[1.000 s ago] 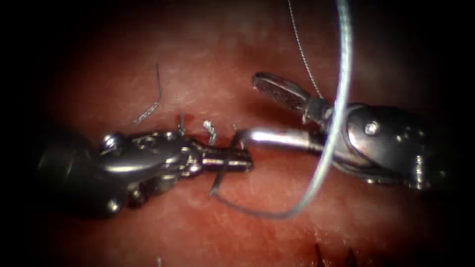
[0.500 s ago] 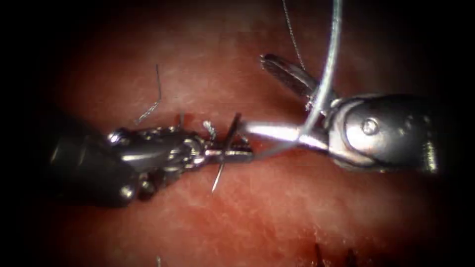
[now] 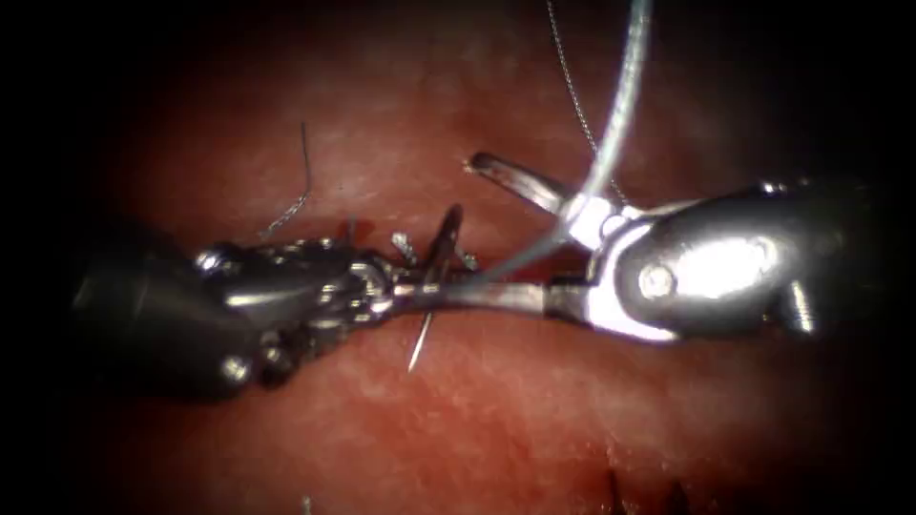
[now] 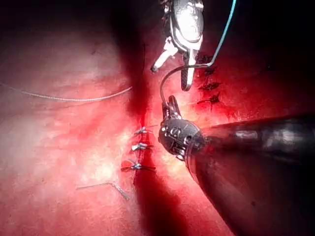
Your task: Wound Closure
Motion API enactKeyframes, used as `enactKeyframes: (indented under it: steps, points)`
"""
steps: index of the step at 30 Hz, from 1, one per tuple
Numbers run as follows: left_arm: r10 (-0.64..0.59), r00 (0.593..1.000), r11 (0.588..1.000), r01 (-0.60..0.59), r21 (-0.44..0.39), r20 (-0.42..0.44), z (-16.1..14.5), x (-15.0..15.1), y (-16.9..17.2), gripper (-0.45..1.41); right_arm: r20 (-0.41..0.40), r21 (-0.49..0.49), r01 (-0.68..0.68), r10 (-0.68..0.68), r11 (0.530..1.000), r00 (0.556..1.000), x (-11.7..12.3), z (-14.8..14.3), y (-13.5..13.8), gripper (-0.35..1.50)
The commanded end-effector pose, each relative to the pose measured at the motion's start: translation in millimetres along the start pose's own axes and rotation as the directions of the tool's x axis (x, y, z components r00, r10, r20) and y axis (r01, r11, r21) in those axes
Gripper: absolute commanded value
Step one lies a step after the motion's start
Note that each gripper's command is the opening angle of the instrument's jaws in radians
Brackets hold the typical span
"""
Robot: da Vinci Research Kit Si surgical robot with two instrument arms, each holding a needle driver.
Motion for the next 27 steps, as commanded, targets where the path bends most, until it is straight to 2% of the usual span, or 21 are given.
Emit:
enactKeyframes:
  steps: [1, 7, 11, 19, 27]
  points:
    - [0.005, 1.0, 1.0, -0.005, 0.005, 0.0, 0.2, -1.3, -0.1, -0.45, 0.005, -0.003, -0.005, 0.005, 1.0, 1.0, -0.3, 0.7, -0.8, 0.85]
    - [0.015, 1.0, 1.0, -0.015, 0.019, -0.009, 0.5, -1.4, -0.1, -0.45, 0.021, -0.033, -0.009, 0.01, 0.999, 1.0, -0.2, 1.8, -0.7, 0.75]
    - [0.032, 0.999, 0.999, -0.032, 0.023, -0.011, 0.4, -1.4, -0.1, -0.45, 0.013, -0.046, -0.011, 0.012, 0.999, 1.0, -0.2, 2.0, -0.6, 0.49]
    - [0.038, 0.999, 0.999, -0.037, 0.027, -0.013, 0.5, -1.5, -0.1, -0.45, 0.005, -0.062, -0.008, 0.009, 0.998, 1.0, -0.5, 1.9, -0.2, 0.16]
    - [0.043, 0.999, 0.999, -0.042, 0.029, -0.015, 0.7, -1.7, 0.3, -0.45, -0.001, -0.073, -0.012, 0.012, 0.997, 1.0, -0.2, 2.2, 0.0, 0.13]
